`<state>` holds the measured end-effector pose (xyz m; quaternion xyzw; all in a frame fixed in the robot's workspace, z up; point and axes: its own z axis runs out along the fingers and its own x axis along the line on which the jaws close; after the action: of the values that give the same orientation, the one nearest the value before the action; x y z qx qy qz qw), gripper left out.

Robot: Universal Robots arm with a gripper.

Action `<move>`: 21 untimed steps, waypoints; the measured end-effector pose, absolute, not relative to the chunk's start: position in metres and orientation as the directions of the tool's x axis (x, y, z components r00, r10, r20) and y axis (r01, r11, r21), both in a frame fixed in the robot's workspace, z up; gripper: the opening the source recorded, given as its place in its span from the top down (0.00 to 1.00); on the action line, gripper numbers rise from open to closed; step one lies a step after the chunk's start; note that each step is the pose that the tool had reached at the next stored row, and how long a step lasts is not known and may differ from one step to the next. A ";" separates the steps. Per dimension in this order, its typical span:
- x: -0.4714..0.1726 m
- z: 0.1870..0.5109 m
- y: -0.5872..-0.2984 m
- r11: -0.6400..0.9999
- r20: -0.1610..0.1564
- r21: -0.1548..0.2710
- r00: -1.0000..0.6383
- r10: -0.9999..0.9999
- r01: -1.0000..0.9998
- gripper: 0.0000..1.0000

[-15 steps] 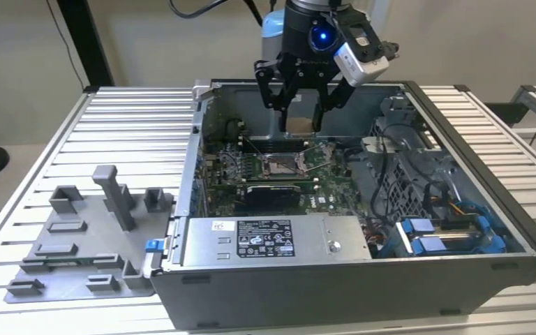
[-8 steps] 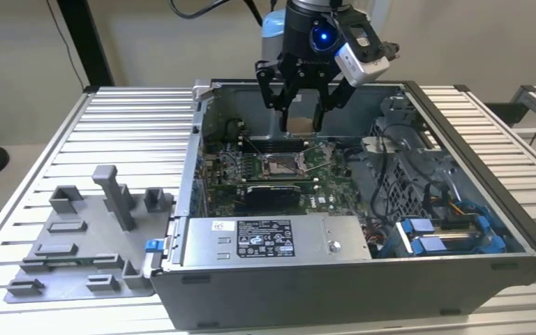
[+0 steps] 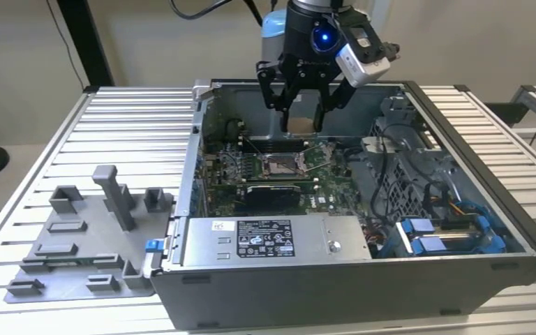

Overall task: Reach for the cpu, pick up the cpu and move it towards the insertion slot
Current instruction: 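Pick up the cpu and move it towards the insertion slot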

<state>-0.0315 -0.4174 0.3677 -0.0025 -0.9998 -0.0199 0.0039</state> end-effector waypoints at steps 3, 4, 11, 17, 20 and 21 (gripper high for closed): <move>-0.031 0.367 -0.417 0.999 0.008 0.040 -1.000 0.005 0.005 1.00; -0.031 0.367 -0.417 0.999 0.008 0.040 -1.000 0.005 0.005 1.00; -0.029 0.367 -0.417 0.999 0.008 0.040 -1.000 0.005 0.005 1.00; -0.027 0.366 -0.417 0.999 0.008 0.040 -1.000 0.005 0.005 1.00; -0.026 0.366 -0.417 0.999 0.008 0.040 -1.000 0.005 0.005 1.00; -0.026 0.366 -0.417 0.999 0.008 0.040 -1.000 0.005 0.005 1.00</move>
<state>-0.0259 -0.4170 0.3657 -0.0025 -0.9998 -0.0201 0.0039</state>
